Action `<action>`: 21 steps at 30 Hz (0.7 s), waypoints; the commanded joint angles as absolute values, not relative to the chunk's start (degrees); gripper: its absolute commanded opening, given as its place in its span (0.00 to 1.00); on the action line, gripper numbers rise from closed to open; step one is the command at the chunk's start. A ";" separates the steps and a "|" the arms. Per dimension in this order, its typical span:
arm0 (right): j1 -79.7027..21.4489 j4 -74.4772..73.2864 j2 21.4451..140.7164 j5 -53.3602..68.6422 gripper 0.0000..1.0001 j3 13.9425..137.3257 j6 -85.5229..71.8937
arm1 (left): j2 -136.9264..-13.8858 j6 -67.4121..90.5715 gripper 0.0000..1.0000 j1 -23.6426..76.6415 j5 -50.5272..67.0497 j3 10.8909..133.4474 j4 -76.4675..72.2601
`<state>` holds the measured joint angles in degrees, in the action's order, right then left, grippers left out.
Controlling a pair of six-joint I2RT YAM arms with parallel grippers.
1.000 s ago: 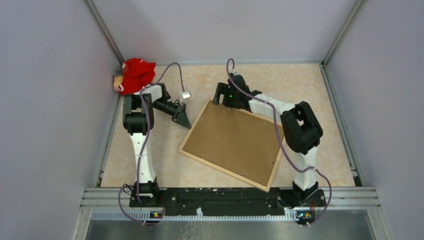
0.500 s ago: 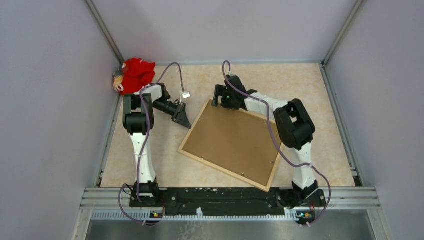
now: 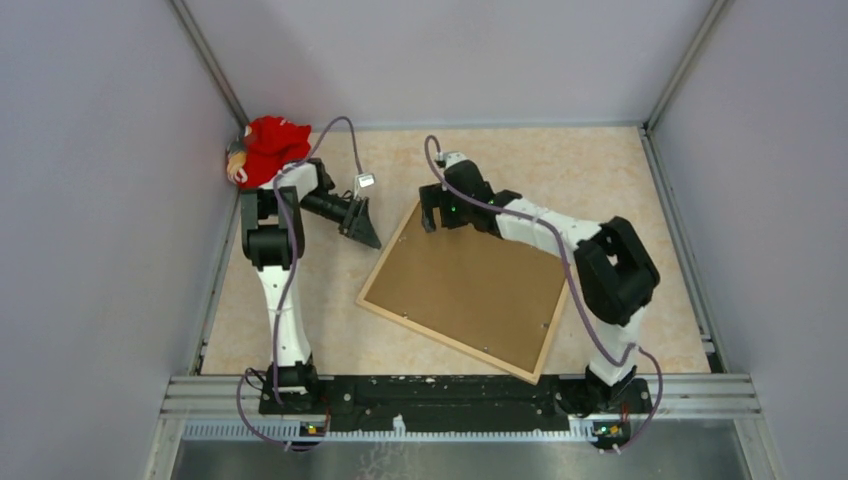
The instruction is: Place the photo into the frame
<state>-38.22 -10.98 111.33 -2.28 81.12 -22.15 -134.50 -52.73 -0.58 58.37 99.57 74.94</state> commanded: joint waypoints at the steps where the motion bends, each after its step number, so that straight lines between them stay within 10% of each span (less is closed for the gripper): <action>1: -47.97 -12.59 96.77 -2.65 0.87 73.03 -8.36 | -129.68 -52.72 0.98 -4.44 57.05 103.94 75.60; 21: -72.62 -14.41 89.06 -3.16 0.56 53.47 -8.23 | -104.74 -52.16 0.99 -8.32 51.32 86.23 70.68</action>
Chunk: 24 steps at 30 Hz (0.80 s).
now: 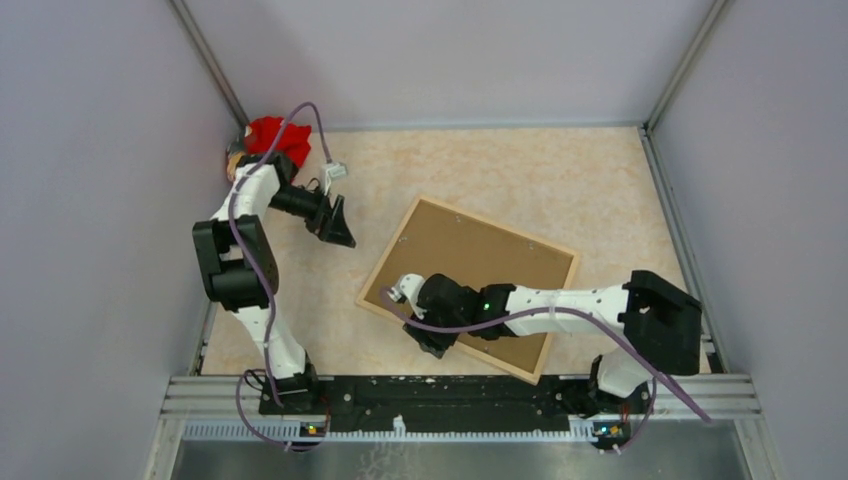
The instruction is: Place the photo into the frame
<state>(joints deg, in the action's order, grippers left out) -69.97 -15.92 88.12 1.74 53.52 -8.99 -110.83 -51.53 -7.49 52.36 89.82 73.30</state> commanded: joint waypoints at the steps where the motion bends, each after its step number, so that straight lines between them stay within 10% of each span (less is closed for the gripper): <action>1: -73.59 -14.53 89.42 -4.62 0.51 53.36 -8.18 | -103.16 -51.17 0.99 -8.53 50.79 85.04 69.33; 17: -77.17 -13.55 91.47 -17.87 0.33 49.13 -8.71 | -92.75 -49.43 0.99 -9.55 46.77 80.64 65.41; 24: -77.17 -14.91 91.34 -19.10 0.00 50.12 -8.65 | -82.18 -59.72 0.99 -9.86 52.33 73.16 58.17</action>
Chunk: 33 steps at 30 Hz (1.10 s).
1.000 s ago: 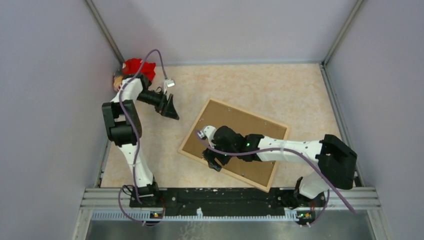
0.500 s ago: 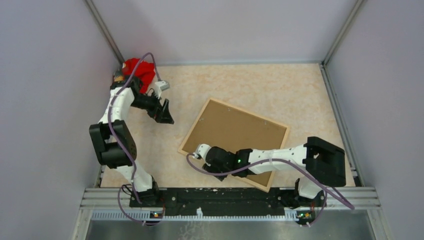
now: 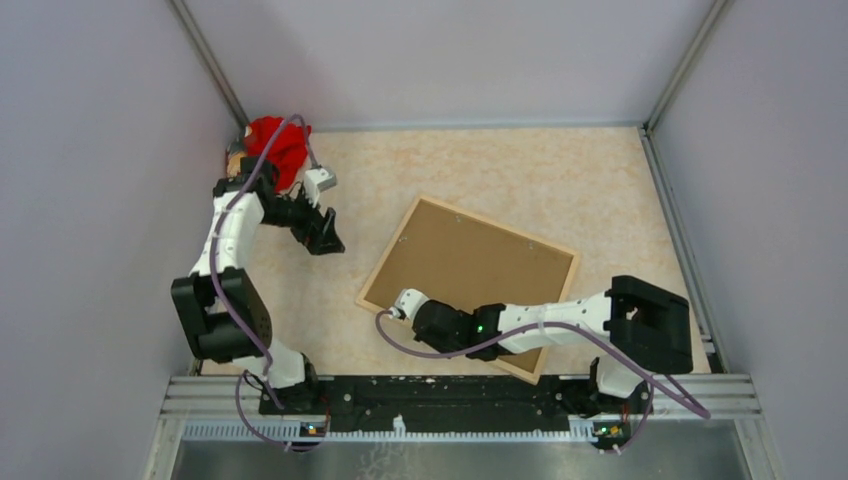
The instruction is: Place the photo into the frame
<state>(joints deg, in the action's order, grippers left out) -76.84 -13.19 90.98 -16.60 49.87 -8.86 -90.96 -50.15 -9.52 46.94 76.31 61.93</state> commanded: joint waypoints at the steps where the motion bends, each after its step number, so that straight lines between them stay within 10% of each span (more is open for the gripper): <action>1: -77.17 -15.55 91.12 -19.57 0.00 50.88 -8.46 | -80.38 -64.22 0.99 -9.78 53.51 71.56 58.56; 6: -77.12 -16.09 89.77 -20.35 0.02 52.73 -6.37 | -75.78 -78.07 0.99 -9.19 52.13 63.59 60.41; 9: -77.08 -15.76 90.03 -20.19 0.36 52.42 -6.51 | -76.11 -81.77 0.99 -9.21 51.33 62.18 63.85; 12: -77.10 -15.41 90.27 -20.87 0.48 51.63 -7.23 | -75.76 -83.99 0.99 -9.16 51.84 60.33 65.16; 33: -77.12 -12.07 94.02 -17.03 0.30 49.86 -6.03 | -75.10 -91.67 0.99 -5.68 50.98 55.24 64.63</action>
<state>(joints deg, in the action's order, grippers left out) -77.03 -14.11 93.06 -18.11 49.76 -6.48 -76.01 -89.32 -6.50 48.95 55.68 65.95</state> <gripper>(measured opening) 0.349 0.987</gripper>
